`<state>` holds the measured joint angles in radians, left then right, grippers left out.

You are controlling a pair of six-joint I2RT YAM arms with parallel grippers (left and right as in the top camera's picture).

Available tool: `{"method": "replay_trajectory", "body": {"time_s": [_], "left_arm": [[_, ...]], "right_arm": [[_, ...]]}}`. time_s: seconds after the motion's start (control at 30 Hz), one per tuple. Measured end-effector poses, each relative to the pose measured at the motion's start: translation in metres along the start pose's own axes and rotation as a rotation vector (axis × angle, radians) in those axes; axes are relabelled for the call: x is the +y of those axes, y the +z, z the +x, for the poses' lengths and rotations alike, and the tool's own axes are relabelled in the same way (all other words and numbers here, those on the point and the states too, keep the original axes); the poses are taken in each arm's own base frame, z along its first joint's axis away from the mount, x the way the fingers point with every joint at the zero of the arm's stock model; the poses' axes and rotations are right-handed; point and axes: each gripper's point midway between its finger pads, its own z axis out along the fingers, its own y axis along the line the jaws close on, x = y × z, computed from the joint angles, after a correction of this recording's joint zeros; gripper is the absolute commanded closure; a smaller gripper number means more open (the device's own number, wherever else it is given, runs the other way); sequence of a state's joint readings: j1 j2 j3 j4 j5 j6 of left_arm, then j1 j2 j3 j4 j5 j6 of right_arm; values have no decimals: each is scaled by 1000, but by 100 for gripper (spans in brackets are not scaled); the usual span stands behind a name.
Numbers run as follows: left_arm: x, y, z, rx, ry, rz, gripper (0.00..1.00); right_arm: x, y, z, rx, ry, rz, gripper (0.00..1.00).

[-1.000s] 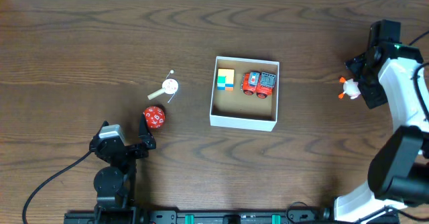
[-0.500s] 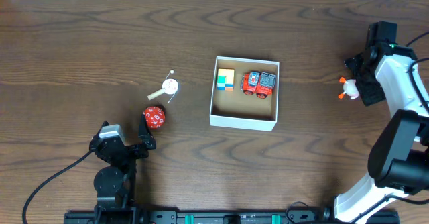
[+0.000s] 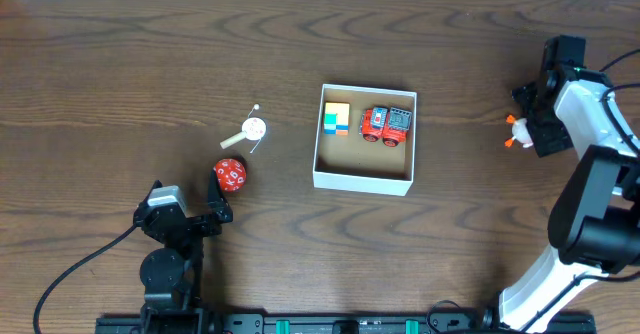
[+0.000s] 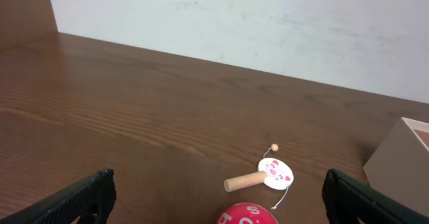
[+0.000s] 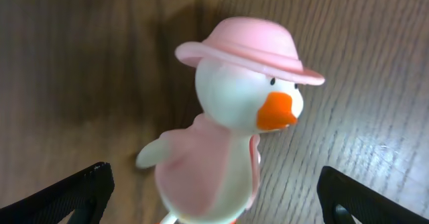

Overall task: Pack container
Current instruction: 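Move the right gripper over the pink-hatted duck toy, then grasp the duck toy with the right gripper and lift it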

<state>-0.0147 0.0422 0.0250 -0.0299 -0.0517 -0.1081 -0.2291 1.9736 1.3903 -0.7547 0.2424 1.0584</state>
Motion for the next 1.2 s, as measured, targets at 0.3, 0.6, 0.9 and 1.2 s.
{"method": "replay_trajectory", "body": {"time_s": [0.3, 0.6, 0.9, 1.2], "left_arm": [[0, 0, 0, 0, 0, 0, 2], [0, 0, 0, 0, 0, 0, 2], [0, 0, 0, 0, 0, 0, 2], [0, 0, 0, 0, 0, 0, 2]], "right_arm": [[-1, 20, 7, 18, -19, 25, 71], [-6, 20, 9, 28, -137, 45, 96], [2, -2, 2, -3, -377, -7, 93], [57, -158, 24, -265, -772, -340, 92]]}}
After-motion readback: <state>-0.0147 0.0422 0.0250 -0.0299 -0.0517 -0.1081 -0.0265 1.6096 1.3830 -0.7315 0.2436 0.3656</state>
